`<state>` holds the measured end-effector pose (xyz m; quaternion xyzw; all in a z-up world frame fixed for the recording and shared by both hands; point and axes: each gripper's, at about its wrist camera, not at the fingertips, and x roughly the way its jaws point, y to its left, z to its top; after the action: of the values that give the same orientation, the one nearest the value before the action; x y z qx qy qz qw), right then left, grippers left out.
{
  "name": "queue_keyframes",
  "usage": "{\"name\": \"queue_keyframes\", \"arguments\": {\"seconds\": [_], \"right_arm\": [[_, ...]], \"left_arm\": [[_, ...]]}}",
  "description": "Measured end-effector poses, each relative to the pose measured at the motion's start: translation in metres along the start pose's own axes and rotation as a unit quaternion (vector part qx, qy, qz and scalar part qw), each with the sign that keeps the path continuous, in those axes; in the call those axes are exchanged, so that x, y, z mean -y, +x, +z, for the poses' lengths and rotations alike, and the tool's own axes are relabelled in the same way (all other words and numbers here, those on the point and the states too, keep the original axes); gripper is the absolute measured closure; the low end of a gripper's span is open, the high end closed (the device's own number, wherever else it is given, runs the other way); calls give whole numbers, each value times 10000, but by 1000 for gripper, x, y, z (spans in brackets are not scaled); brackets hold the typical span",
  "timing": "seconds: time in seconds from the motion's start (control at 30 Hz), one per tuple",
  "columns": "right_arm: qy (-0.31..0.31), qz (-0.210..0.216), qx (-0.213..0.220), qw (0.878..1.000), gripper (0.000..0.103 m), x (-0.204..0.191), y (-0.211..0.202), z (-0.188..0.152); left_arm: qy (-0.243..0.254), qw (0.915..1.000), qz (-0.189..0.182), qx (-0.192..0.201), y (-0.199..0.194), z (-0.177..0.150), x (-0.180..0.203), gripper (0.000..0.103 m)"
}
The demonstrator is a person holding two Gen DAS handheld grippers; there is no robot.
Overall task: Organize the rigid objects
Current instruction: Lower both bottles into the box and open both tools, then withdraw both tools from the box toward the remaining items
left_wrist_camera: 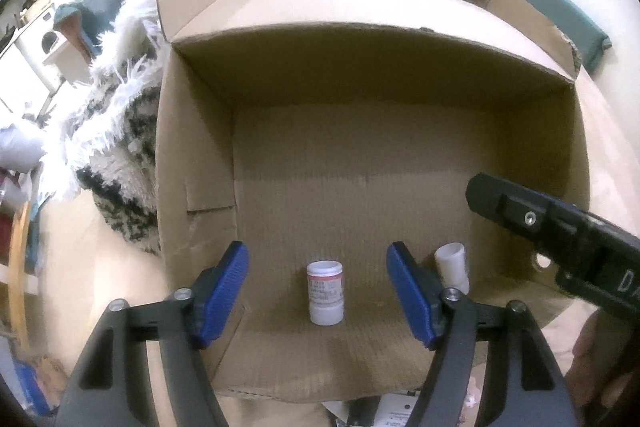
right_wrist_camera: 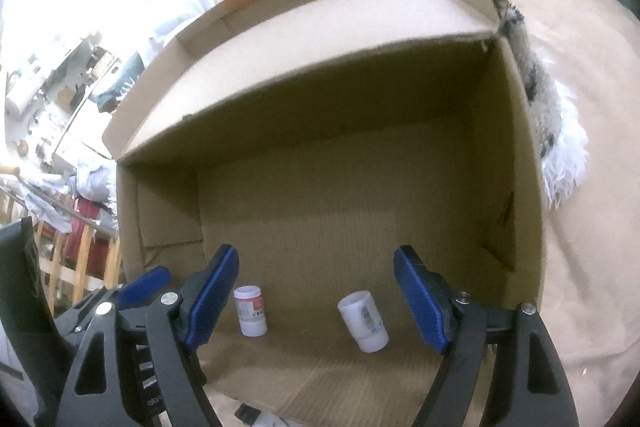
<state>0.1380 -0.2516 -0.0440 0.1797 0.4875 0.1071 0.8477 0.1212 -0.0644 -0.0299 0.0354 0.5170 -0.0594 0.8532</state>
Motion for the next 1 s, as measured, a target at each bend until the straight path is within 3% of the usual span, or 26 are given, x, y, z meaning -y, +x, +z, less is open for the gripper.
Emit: {"name": "queue_keyframes", "arguments": {"seconds": [0.27, 0.53, 1.0], "right_arm": [[117, -63, 143, 9998, 19, 3, -10, 1], [487, 2, 282, 9984, 19, 15, -30, -7], [331, -135, 172, 9992, 19, 12, -65, -60]], "left_arm": [[55, 9995, 192, 229, -16, -5, 4, 34], [-168, 9995, 45, 280, -35, -11, -16, 34], [-602, 9976, 56, 336, -67, -60, -48, 34]]}}
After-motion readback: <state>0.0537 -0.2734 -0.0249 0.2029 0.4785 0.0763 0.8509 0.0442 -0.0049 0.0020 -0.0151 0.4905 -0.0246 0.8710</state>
